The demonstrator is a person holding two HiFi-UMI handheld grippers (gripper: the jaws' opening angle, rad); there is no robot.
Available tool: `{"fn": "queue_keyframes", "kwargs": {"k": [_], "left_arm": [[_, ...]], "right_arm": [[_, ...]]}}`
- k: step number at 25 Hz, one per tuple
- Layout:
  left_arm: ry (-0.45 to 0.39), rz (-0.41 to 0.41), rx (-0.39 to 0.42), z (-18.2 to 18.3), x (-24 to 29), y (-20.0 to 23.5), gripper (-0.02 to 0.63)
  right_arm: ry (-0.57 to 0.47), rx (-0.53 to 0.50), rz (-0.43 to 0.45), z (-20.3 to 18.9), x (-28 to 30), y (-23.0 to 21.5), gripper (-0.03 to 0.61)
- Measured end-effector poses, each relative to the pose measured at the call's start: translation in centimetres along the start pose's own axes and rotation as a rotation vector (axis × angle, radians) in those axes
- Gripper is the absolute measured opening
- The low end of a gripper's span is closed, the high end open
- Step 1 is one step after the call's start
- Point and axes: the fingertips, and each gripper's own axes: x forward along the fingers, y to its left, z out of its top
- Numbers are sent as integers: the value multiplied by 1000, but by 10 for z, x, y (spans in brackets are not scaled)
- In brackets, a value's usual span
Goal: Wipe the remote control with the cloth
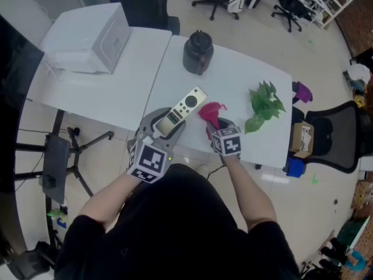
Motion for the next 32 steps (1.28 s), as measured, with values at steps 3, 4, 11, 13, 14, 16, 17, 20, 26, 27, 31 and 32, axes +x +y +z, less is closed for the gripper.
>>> {"fn": "queue_keyframes", "kwargs": {"k": [3, 4, 11, 13, 14, 16, 17, 20, 26, 27, 31, 32], "left_arm": [[-4, -1, 25, 0, 8, 4, 210], [-4, 0, 31, 0, 10, 5, 210], [23, 9, 104, -5, 27, 11, 210], [27, 11, 147, -5, 31, 10, 210], [29, 12, 174, -4, 33, 9, 210], [31, 16, 232, -2, 35, 6, 210], [31, 19, 262, -1, 36, 5, 210], [30, 35, 354, 4, 37, 1, 210], [12, 89, 549, 10, 30, 2, 210], [6, 97, 571, 11, 28, 3, 210], [-22, 104, 609, 13, 17, 0, 210], [-28, 103, 611, 13, 16, -1, 210]], "right_arm": [[-97, 14, 6, 25, -37, 7, 118], [-125, 16, 10, 32, -49, 11, 118], [-280, -69, 25, 79, -126, 48, 118], [-315, -148, 39, 101, -142, 65, 118], [-324, -199, 53, 111, -147, 75, 118], [-325, -321, 87, 127, -152, 96, 118], [-319, -378, 103, 133, -152, 107, 118], [-276, -499, 148, 144, -146, 135, 118], [-159, -585, 203, 145, -132, 160, 118], [-149, -591, 194, 145, -131, 158, 118], [-139, -585, 133, 148, -129, 141, 118], [-141, -582, 116, 148, -130, 135, 118]]}}
